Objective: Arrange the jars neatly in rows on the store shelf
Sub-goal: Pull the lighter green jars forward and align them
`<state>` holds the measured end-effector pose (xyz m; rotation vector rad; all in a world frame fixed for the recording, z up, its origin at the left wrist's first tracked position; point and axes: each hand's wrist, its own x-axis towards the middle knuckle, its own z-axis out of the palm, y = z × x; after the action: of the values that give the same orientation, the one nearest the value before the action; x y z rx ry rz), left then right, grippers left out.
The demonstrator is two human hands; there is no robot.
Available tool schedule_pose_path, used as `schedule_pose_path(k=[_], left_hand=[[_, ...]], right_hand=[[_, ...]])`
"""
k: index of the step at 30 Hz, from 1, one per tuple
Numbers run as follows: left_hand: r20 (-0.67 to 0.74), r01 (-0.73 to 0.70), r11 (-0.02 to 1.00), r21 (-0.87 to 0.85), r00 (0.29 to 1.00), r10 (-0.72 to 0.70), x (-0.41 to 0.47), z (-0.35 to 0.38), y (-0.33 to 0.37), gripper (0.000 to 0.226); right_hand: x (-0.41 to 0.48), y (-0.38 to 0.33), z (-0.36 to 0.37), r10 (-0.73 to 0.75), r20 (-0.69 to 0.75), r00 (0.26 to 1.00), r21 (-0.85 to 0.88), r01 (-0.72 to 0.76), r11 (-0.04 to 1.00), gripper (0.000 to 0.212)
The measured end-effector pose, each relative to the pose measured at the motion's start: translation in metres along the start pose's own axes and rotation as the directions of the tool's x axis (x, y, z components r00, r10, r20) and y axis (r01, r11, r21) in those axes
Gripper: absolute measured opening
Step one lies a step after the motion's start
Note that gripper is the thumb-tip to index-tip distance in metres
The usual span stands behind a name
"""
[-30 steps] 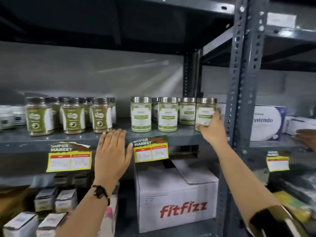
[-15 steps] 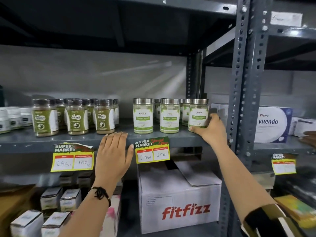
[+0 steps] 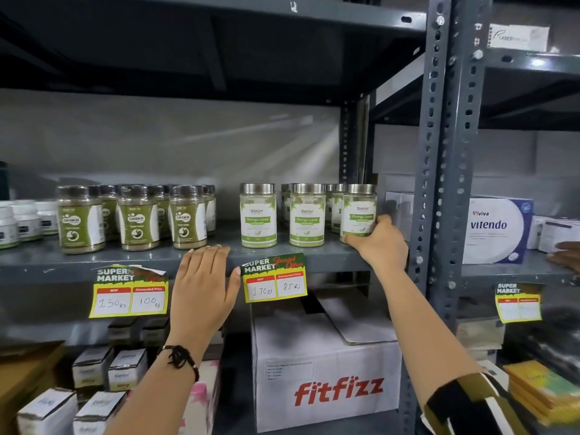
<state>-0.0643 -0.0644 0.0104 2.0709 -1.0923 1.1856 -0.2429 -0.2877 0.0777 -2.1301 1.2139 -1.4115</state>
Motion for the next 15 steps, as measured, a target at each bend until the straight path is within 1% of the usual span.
schedule_pose_path(k=[6,13,14,15], left_hand=[[-0.007,-0.001,1.000,0.000,1.000,0.001,-0.0002,0.0004,0.0002,0.046],[0.004,0.008,1.000,0.002,1.000,-0.008,-0.0005,0.0000,-0.0001,0.046],[0.008,0.009,1.000,0.003,1.000,-0.009,-0.0003,-0.0001,-0.0002,0.046],[0.010,0.009,1.000,0.005,1.000,-0.009,-0.0001,0.0000,-0.0002,0.047]], right_hand=[[-0.0006,0.0011,0.0003,-0.001,-0.024,1.000,0.010,0.001,1.000,0.069],[-0.0015,-0.0010,-0.0019,0.000,0.014,1.000,-0.012,0.000,1.000,0.072],[-0.0038,-0.0013,-0.0026,-0.006,-0.007,1.000,-0.003,0.006,1.000,0.072],[-0.0084,-0.0022,-0.0025,-0.035,-0.065,0.997,0.003,0.035,0.999,0.071]])
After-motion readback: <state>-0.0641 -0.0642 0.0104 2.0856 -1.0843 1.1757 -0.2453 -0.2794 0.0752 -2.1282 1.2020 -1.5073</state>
